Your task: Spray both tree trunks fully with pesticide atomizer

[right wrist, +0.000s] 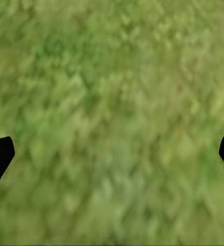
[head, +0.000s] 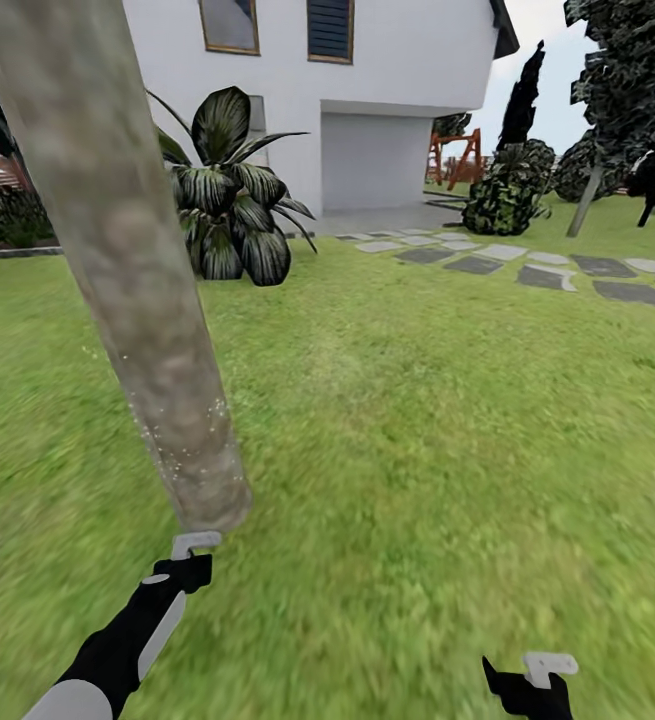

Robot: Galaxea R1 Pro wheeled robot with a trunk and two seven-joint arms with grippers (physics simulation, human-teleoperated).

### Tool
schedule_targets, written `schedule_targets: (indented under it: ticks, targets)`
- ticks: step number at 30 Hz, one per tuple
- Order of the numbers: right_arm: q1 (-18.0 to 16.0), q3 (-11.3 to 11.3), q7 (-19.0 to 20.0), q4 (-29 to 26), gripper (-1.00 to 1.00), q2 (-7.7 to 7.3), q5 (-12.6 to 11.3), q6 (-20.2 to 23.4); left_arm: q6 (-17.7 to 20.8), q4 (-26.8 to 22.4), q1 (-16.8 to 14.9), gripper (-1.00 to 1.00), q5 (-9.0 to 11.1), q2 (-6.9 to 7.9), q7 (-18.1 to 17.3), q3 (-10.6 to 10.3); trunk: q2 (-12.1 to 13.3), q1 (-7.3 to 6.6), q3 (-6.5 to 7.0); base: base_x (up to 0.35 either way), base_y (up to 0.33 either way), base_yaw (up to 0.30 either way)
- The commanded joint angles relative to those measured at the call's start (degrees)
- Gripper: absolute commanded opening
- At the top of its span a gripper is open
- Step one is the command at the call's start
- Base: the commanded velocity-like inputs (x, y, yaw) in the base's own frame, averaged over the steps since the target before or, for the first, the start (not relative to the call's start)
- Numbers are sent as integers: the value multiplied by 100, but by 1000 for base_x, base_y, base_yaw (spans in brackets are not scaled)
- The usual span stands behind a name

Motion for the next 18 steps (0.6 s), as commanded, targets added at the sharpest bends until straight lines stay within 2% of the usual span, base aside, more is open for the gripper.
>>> schedule_targets:
  ticks: [1,7,18]
  targets:
    - [0,0,-4,0,100,0,2,0,0,0,0,-100,-2,0,-1,1,0,0,0,173,-235,276]
    - [0,0,-6,0,100,0,2,0,0,0,0,-100,-3,0,-1,-3,0,0,0,175,-232,269]
    - [0,0,0,0,100,0,-1,0,0,1,0,-100,-8,-6,-1,-3,0,0,0,151,-237,34]
